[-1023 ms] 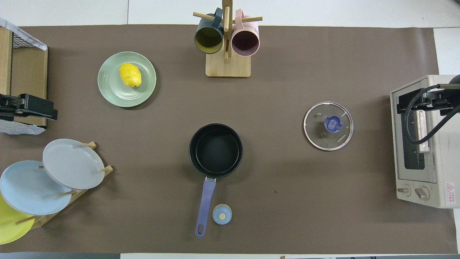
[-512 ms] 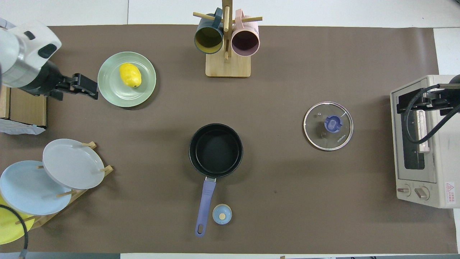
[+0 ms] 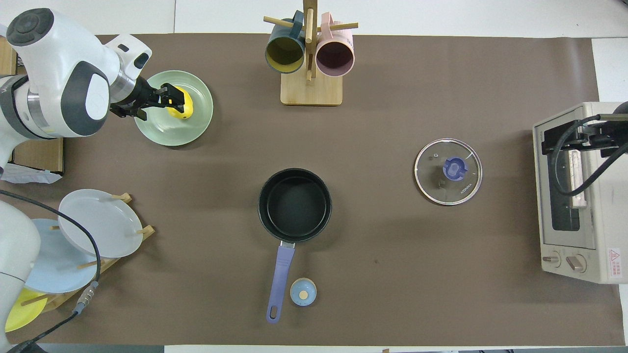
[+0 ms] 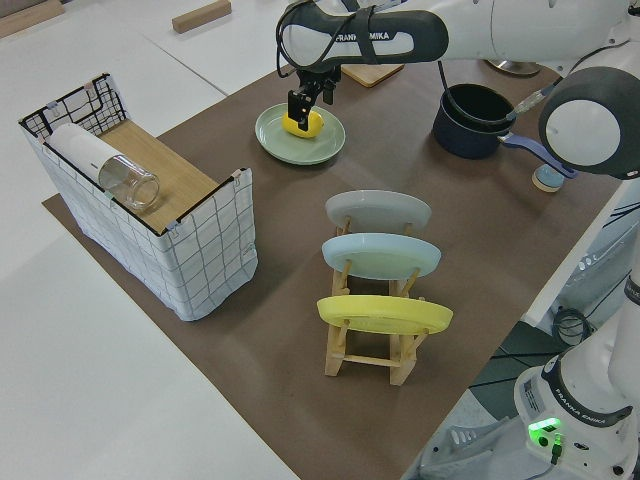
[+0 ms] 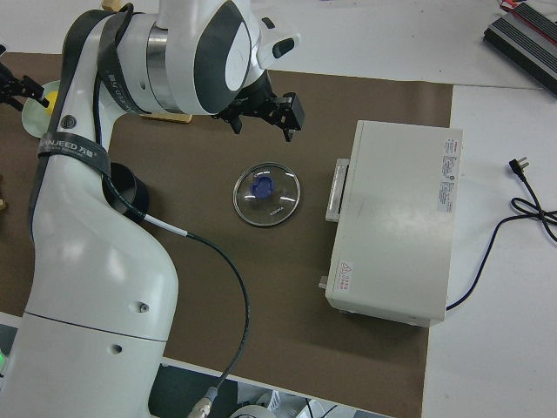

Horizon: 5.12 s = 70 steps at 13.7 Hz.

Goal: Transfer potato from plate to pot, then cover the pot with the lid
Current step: 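Reach the left gripper to the yellow potato on the green plate and grasp it, then carry the potato with the left gripper over the black saucepan, then lower the potato into the saucepan and open the left gripper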

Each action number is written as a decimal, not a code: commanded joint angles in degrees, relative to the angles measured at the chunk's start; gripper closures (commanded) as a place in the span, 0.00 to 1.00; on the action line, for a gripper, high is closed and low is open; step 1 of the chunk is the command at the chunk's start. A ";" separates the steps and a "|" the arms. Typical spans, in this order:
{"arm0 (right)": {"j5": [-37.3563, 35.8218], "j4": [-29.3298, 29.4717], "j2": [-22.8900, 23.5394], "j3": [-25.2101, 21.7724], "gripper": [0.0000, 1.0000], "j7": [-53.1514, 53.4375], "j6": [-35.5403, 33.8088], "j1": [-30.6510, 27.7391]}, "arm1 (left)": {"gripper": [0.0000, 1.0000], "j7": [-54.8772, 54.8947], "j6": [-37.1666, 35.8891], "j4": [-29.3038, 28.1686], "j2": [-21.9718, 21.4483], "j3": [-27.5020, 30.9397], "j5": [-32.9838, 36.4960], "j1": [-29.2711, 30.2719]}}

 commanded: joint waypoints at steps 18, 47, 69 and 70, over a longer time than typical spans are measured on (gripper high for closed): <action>0.59 -0.49 -0.69 0.62 0.00 0.08 -0.20 -0.82 | 0.00 -13.12 12.54 -1.39 4.15 1.28 5.21 -3.54; 0.59 -0.49 -0.69 0.62 0.00 0.08 -0.20 -0.82 | 1.00 -32.45 12.01 -33.74 -29.53 1.81 -0.42 -32.88; 0.59 -0.49 -0.69 0.62 0.00 0.08 -0.20 -0.82 | 1.00 -33.33 28.20 -42.53 -21.25 2.08 6.87 -38.60; 0.59 -0.49 -0.69 0.62 0.00 0.08 -0.20 -0.82 | 1.00 -33.33 28.20 -42.62 -21.16 2.08 6.87 -38.78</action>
